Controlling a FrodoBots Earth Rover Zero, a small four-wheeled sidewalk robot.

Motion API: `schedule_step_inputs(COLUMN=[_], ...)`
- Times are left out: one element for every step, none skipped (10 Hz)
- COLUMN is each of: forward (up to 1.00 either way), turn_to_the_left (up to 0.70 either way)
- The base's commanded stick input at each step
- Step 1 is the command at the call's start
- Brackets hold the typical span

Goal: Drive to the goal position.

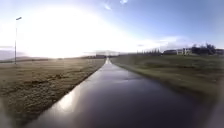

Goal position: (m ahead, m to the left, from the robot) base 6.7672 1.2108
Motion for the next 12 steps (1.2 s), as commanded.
schedule_step_inputs(forward=[1.0,1.0,1.0,1.0,1.0,1.0,1.0,1.0,1.0,1.0,1.0,1.0], turn_to_the_left=[0.0,0.0,0.0,0.0,0.0,0.0,0.0,0.0,0.0,0.01,0.03,0.03])
